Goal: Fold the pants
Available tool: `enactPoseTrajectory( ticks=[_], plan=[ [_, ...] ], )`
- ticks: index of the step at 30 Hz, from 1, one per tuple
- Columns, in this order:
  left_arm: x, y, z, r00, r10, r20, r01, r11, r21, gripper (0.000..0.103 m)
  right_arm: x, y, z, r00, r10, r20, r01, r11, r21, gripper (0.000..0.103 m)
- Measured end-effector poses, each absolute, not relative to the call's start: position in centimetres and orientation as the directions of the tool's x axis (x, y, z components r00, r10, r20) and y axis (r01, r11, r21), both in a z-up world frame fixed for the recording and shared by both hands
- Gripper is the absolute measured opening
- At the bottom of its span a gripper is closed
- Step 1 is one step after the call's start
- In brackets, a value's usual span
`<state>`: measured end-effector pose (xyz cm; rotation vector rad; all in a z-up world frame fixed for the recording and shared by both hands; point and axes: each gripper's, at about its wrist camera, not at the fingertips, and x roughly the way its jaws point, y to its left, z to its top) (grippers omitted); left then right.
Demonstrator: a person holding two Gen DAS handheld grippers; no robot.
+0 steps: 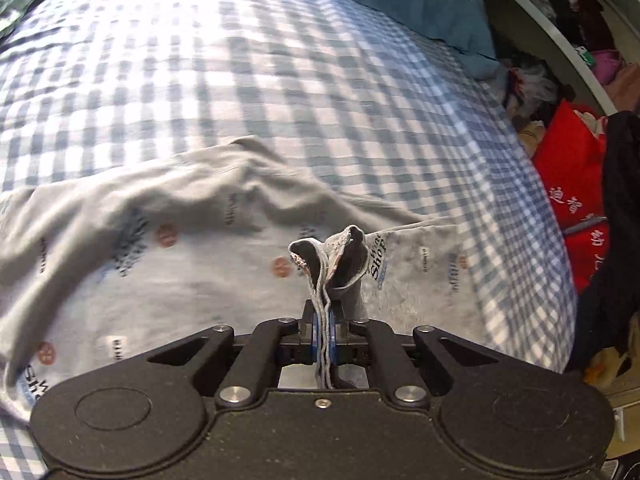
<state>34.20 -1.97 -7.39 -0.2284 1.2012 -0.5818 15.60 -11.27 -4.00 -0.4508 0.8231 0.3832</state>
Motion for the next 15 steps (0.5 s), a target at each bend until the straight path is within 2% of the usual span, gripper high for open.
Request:
enactPoseTrajectory(
  ticks=[4,6,9,11,12,13,14,15],
  plan=[
    [34.3,-1.2,-9.6,0.244,-0.51,-0.825,0.314,0.846,-0.43,0.006,16.4,-9.7,-6.2,0.592,0.158,-0.79,-0.507,0.836,-0.212,0.004],
    [34.4,-1.0,-10.3,0.247,-0.496,-0.833,0.304,0.855,-0.419,0.01,16.6,-9.7,-7.0,0.582,0.154,-0.799,-0.504,0.839,-0.205,0.004],
    [34.1,-0.7,-10.6,0.258,-0.477,-0.84,0.274,0.87,-0.41,0.032,16.0,-10.6,-7.1,0.571,0.158,-0.805,-0.498,0.846,-0.188,0.019],
    [33.4,0.0,-10.4,0.292,-0.455,-0.842,0.235,0.887,-0.397,0.061,15.0,-12.0,-6.4,0.581,0.153,-0.8,-0.483,0.856,-0.187,0.044],
    [33.1,0.2,-10.1,0.317,-0.432,-0.844,0.207,0.9,-0.383,0.068,14.4,-12.9,-6.1,0.585,0.144,-0.798,-0.47,0.862,-0.189,0.052],
    [32.7,0.3,-10.0,0.345,-0.404,-0.847,0.176,0.915,-0.364,0.08,13.9,-13.9,-5.8,0.589,0.129,-0.798,-0.451,0.872,-0.192,0.064],
    [32.3,0.4,-9.8,0.372,-0.375,-0.849,0.148,0.927,-0.344,0.087,13.4,-15.1,-5.6,0.591,0.113,-0.798,-0.428,0.883,-0.192,0.07],
    [31.9,0.3,-9.6,0.398,-0.348,-0.849,0.119,0.937,-0.328,0.09,13.0,-16.4,-5.4,0.59,0.098,-0.801,-0.407,0.894,-0.19,0.072]
  ],
)
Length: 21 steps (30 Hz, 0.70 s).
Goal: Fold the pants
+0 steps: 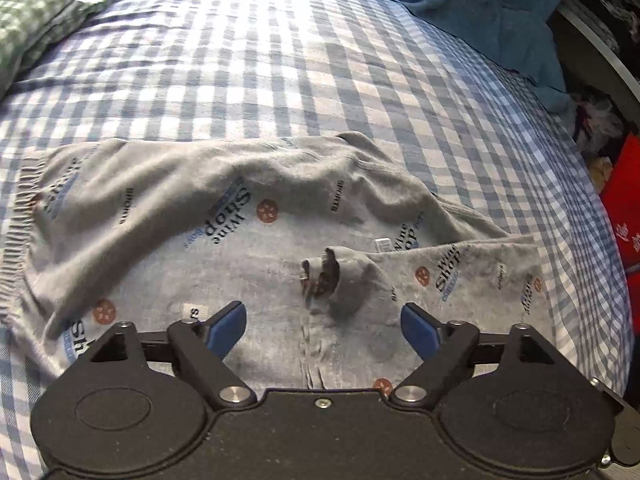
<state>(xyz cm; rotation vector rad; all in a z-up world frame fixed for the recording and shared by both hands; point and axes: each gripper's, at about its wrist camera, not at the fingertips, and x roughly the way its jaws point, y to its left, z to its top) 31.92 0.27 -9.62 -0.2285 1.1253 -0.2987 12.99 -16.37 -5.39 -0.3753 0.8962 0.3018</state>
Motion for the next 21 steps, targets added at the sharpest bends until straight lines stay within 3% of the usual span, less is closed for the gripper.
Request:
enactPoseTrajectory(
  ticks=[2,7,11,15,18,21],
  plan=[
    [31.4,-0.4,-9.6,0.429,-0.306,-0.85,0.077,0.95,-0.303,0.096,12.3,-19.0,-5.3,0.586,0.057,-0.808,-0.354,0.915,-0.192,0.09],
    [31.0,-4.1,-10.2,0.465,-0.181,-0.867,0.059,0.983,-0.174,0.099,12.9,-25.3,-5.2,0.597,-0.066,-0.8,-0.22,0.945,-0.242,0.102],
    [31.2,-5.6,-11.6,0.44,-0.104,-0.892,0.011,0.994,-0.11,0.099,16.5,-29.3,-4.9,0.62,-0.111,-0.777,-0.151,0.955,-0.256,0.103],
    [31.4,-4.4,-12.9,0.391,-0.007,-0.921,-0.143,0.987,-0.068,0.099,21.5,-31.9,-5.2,0.629,-0.099,-0.771,-0.156,0.956,-0.25,0.103],
    [31.4,-2.8,-13.8,0.37,0.006,-0.929,-0.242,0.966,-0.09,0.102,25.0,-33.2,-6.5,0.601,-0.073,-0.796,-0.175,0.959,-0.221,0.103],
    [31.5,-2.7,-14.2,0.373,0.022,-0.927,-0.246,0.966,-0.076,0.103,27.6,-34.3,-7.9,0.547,-0.082,-0.833,-0.187,0.958,-0.217,0.103]
  ],
)
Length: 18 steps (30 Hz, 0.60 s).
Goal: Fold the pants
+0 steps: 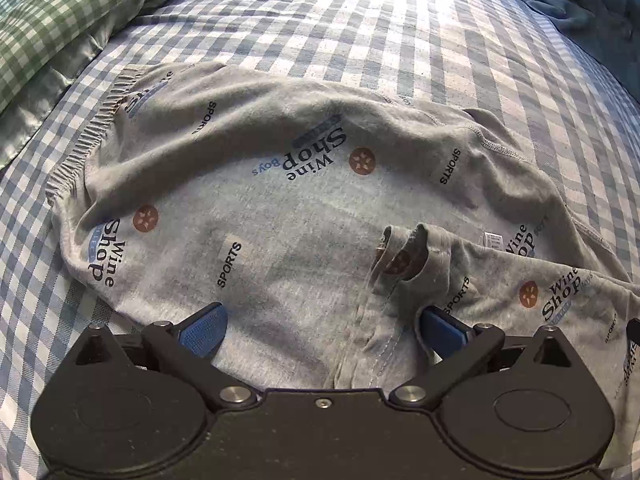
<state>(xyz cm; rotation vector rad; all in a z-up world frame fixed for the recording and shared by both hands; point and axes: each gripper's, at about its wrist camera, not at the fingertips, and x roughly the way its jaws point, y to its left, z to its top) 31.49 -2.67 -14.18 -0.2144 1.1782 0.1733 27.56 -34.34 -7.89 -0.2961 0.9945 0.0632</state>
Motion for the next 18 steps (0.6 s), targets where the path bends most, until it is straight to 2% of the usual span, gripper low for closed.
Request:
enactPoseTrajectory(
  ticks=[6,10,18],
  plan=[
    [31.6,-2.9,-13.8,0.358,0.046,-0.933,-0.296,0.953,-0.066,0.102,29.2,-37.3,-8.5,0.486,-0.041,-0.873,-0.153,0.979,-0.131,0.103],
    [30.7,-2.9,-12.2,0.383,0.062,-0.922,-0.323,0.944,-0.071,0.102,28.8,-37.8,-7.5,0.491,-0.033,-0.87,-0.157,0.979,-0.127,0.103],
    [27.5,-3.7,-12.1,0.357,0.081,-0.93,-0.309,0.951,-0.036,0.102,26.2,-37.9,-5.5,0.473,-0.008,-0.881,-0.112,0.991,-0.069,0.103]
  ],
)
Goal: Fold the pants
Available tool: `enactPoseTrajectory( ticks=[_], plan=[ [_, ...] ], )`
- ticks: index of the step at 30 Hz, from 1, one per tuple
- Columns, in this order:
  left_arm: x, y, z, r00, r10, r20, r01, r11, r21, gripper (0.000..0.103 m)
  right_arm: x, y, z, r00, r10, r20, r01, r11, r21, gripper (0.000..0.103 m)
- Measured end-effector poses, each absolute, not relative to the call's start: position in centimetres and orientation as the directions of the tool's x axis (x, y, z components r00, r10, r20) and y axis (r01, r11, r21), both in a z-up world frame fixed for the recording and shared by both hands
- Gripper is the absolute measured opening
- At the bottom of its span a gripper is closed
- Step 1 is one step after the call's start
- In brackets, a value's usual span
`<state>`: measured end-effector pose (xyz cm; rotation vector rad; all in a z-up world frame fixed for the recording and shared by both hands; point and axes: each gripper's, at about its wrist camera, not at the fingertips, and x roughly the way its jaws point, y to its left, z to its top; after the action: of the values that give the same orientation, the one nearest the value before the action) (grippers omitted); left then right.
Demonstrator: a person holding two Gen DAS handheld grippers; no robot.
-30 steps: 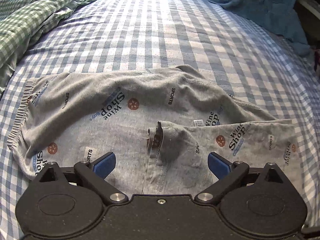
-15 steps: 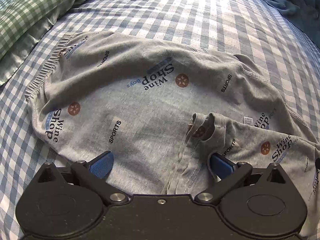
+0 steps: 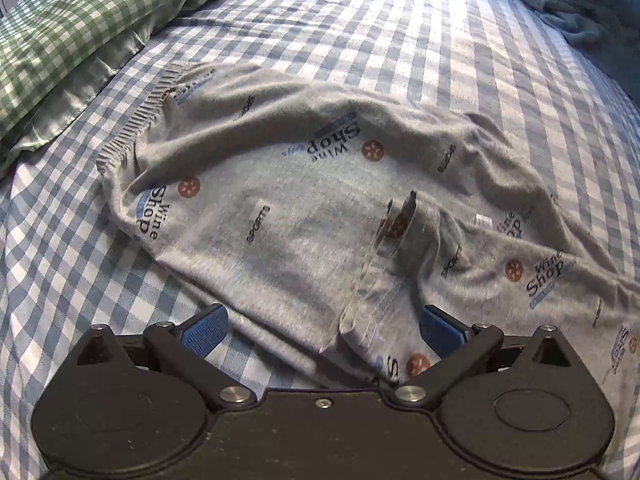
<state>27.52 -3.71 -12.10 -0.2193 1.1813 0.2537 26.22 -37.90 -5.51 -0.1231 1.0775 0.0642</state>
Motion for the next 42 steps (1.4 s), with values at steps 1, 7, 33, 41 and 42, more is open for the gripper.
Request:
enactPoseTrajectory(
  ticks=[1,7,33,41,42],
  plan=[
    [27.2,-3.9,-12.6,0.331,0.091,-0.939,-0.302,0.953,-0.014,0.102,25.6,-37.7,-5.4,0.467,-0.005,-0.884,-0.111,0.992,-0.065,0.103],
    [26.3,-3.5,-13.9,0.294,0.068,-0.954,-0.339,0.94,-0.038,0.102,22.5,-35.3,-7.7,0.397,-0.038,-0.917,-0.174,0.978,-0.116,0.103],
    [26.1,13.8,-11.3,0.47,0.039,-0.882,-0.398,0.901,-0.172,0.102,28.0,-12.4,-8.9,0.512,0.033,-0.859,-0.424,0.879,-0.219,0.103],
    [28.8,19.6,-13.9,0.619,-0.12,-0.777,-0.339,0.85,-0.402,0.078,24.1,-12.8,-6.6,0.534,0.017,-0.845,-0.361,0.909,-0.21,0.103],
    [29.0,19.9,-14.1,0.627,-0.133,-0.767,-0.33,0.847,-0.416,0.076,23.6,-12.8,-6.6,0.529,0.01,-0.848,-0.356,0.91,-0.212,0.103]
  ],
)
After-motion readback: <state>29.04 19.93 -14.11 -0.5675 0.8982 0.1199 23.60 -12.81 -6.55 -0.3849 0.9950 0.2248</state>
